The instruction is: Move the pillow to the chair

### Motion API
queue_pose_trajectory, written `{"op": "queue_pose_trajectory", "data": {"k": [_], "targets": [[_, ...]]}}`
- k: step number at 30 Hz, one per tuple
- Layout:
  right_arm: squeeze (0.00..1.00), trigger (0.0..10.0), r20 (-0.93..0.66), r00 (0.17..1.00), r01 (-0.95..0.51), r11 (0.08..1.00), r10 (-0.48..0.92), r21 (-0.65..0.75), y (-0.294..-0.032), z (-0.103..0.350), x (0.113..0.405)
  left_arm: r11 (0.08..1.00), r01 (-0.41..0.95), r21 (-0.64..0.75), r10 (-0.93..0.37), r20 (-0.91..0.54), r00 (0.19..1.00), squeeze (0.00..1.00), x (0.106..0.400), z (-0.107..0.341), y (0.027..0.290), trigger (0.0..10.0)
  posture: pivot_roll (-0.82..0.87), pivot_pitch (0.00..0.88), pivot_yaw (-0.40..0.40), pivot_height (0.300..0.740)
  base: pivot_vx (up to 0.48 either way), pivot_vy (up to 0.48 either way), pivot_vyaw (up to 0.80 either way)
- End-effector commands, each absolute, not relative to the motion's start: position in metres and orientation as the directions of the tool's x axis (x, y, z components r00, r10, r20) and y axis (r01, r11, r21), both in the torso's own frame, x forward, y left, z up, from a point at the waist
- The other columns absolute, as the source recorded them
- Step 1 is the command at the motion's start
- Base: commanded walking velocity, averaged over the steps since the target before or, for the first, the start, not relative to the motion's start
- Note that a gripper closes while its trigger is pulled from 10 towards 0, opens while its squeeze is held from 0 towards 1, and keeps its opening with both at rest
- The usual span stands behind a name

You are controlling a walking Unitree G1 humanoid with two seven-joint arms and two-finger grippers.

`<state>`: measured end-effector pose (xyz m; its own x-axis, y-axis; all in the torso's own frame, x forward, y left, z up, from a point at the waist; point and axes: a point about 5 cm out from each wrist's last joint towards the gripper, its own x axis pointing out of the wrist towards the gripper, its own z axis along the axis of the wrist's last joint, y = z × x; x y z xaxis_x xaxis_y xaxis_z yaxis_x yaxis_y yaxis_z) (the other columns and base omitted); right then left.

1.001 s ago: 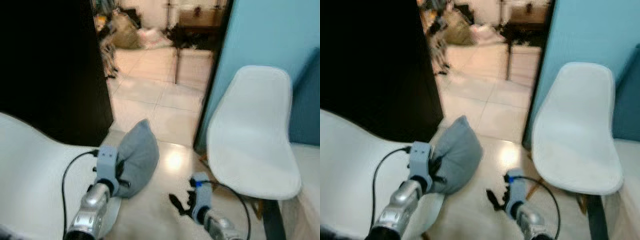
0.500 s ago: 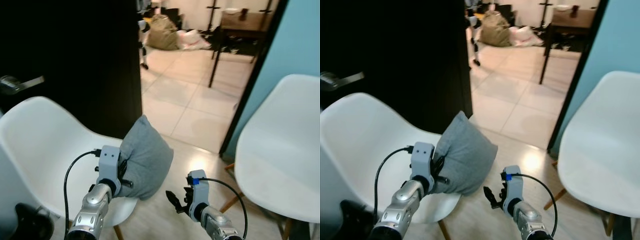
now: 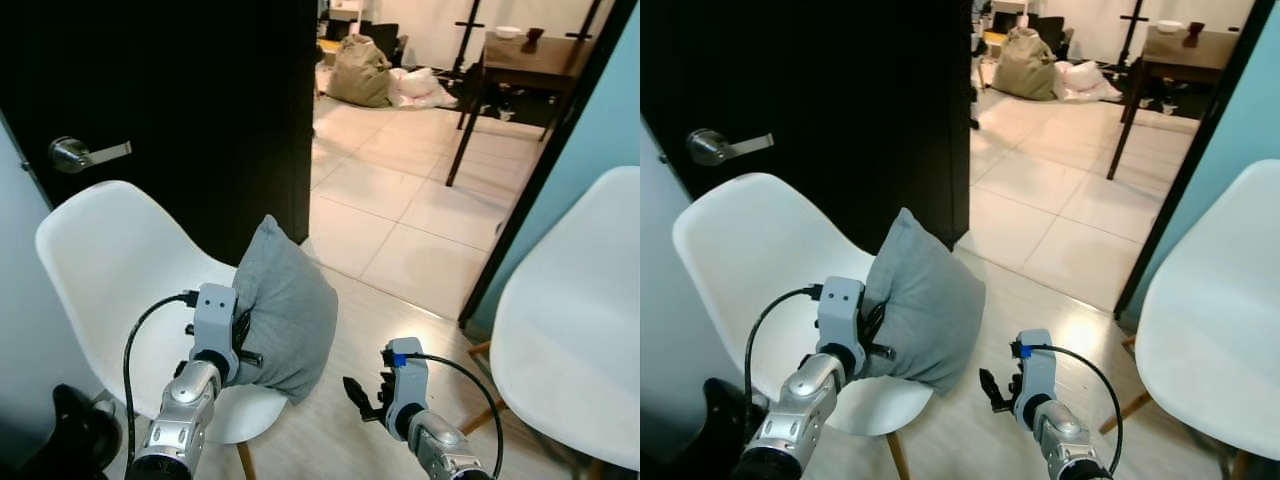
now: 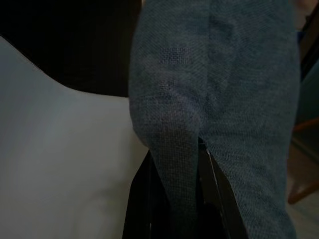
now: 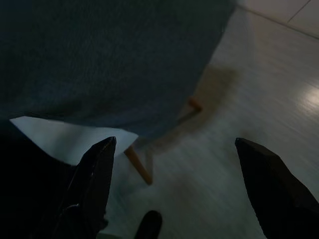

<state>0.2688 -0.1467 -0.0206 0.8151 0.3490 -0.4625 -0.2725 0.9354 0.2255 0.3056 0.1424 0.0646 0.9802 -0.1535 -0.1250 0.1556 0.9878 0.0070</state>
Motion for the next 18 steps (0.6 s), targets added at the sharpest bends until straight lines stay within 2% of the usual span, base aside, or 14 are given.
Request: {"op": "queue_pose_trajectory", "data": {"k": [1, 13, 18], "targets": [[0.0, 10.0, -0.455, 0.817, -0.275, 0.933, 0.353, 0.23, -0.1446, -0.0198, 0.2697, 0.991, 0.128, 0.038, -0.127, -0.034, 0.991, 0.0, 0.3127, 0.0825, 0.1482, 10.0, 0.01, 0.0, -0.021, 0.74, 0.0, 0.0, 0.79], [0.0, 10.0, -0.476, 0.812, -0.269, 0.94, 0.338, 0.209, -0.1456, -0.0227, 0.2671, 0.991, 0.127, 0.029, -0.126, -0.048, 0.991, 0.0, 0.3123, 0.0799, 0.1463, 10.0, 0.01, 0.0, -0.024, 0.74, 0.0, 0.0, 0.77], [0.0, 10.0, -0.488, 0.821, -0.226, 0.954, 0.296, 0.199, -0.1495, -0.0232, 0.268, 0.991, 0.135, 0.024, -0.134, -0.057, 0.989, 0.0, 0.312, 0.0783, 0.1448, 10.0, 0.01, 0.0, -0.023, 0.74, 0.0, 0.0, 0.09]]}}
